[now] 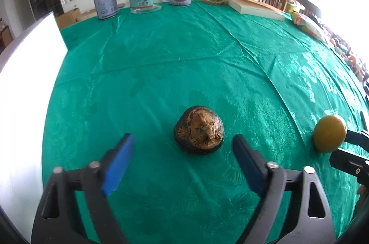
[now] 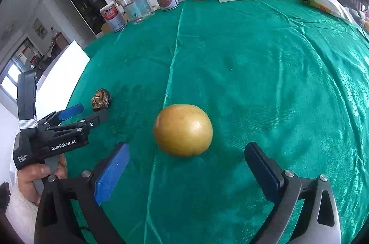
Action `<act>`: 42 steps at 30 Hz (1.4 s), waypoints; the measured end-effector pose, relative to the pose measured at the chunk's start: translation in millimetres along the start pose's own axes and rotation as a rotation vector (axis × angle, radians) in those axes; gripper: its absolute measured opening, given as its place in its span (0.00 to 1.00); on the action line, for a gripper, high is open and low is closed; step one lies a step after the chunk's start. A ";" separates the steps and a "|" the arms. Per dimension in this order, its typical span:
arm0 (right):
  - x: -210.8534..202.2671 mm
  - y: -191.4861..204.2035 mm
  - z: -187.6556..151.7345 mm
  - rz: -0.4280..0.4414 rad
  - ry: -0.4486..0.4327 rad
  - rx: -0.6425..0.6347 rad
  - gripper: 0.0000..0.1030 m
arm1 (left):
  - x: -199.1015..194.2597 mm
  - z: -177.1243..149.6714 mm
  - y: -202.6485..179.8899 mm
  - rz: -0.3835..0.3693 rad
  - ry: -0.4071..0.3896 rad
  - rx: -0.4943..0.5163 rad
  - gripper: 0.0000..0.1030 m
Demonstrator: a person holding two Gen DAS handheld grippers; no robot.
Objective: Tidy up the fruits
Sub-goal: 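Grasp the dark brown fruit with the left tool while the right tool regrasps the yellow fruit, then carry both fruits into the white box and open both tools to release them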
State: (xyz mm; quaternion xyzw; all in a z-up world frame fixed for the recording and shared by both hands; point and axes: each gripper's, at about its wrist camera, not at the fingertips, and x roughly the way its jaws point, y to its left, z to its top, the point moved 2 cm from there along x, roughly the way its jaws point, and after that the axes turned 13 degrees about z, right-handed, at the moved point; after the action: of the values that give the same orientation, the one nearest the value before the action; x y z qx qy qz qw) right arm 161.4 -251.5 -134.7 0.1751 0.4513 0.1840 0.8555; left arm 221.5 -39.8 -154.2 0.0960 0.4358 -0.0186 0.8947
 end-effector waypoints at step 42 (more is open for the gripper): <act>91.5 388.3 -16.5 0.213 0.377 -0.521 0.82 | -160.2 -112.5 330.0 0.389 0.108 -0.446 0.90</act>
State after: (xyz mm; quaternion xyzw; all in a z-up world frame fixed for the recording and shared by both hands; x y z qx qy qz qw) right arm 134.8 132.1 -27.4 -0.0405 0.5184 0.4105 0.7491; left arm 73.5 296.9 -45.0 -0.0201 0.4495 0.2545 0.8560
